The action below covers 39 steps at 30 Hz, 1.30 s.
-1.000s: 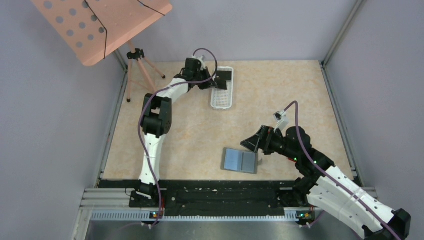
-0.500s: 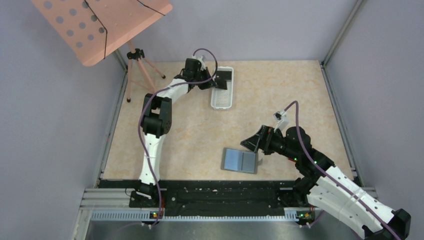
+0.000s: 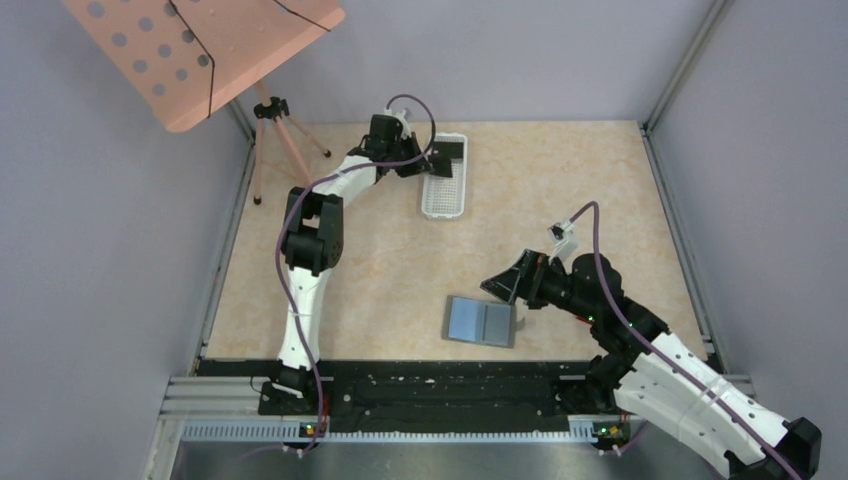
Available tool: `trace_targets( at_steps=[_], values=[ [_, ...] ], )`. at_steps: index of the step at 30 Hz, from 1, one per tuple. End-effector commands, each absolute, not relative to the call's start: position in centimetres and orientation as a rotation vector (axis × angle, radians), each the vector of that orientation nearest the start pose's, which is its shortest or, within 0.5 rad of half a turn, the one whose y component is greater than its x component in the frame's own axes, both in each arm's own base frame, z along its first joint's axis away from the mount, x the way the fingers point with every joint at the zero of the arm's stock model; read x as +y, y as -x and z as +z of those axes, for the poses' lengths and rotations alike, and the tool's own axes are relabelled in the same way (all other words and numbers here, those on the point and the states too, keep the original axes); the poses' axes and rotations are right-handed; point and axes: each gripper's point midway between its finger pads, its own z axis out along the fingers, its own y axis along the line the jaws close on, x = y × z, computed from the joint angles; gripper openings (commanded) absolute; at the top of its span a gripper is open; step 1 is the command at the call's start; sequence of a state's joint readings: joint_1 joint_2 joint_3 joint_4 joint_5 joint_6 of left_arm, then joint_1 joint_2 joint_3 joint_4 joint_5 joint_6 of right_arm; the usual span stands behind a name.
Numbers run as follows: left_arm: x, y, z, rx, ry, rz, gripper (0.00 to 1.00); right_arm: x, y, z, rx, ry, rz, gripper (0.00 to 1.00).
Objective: Take the credit cards out of the card holder
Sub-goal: Place the credit card in the storage box.
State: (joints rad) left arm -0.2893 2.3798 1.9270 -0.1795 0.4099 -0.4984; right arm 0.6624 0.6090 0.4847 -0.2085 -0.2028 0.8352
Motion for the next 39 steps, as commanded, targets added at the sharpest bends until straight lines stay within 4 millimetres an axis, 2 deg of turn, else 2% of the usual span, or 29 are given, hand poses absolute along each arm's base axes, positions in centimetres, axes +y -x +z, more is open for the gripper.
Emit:
trace_targets(
  at_steps=[1,7,12,19,27,34,39],
  values=[
    [-25.6,-58.4,12.7,2.184,-0.038,-0.853,0.0,22.0,-18.0,20.2,2.027,-0.044,1.189,0.89],
    [-25.5,-57.9,13.4,2.18,-0.05,-0.86,0.0,22.1,-18.0,20.5,2.016,-0.04,1.199,0.89],
    [-25.9,-56.8,14.4,2.15,-0.076,-0.916,0.0,22.1,-17.8,20.4,2.016,-0.04,1.201,0.89],
    [-26.8,-56.8,15.4,2.087,-0.053,-1.023,0.0,22.0,-17.7,20.5,2.016,-0.037,1.206,0.89],
    [-26.8,-59.7,16.8,2.013,0.003,-1.059,0.0,22.0,-17.8,20.6,2.021,-0.038,1.196,0.89],
    [-26.6,-61.9,16.4,1.989,0.013,-1.112,0.0,22.2,-18.2,20.7,2.04,-0.019,1.173,0.89],
    [-26.3,-62.8,15.0,1.988,0.028,-1.13,0.0,22.4,-18.5,20.5,2.061,-0.011,1.154,0.89]
  ],
)
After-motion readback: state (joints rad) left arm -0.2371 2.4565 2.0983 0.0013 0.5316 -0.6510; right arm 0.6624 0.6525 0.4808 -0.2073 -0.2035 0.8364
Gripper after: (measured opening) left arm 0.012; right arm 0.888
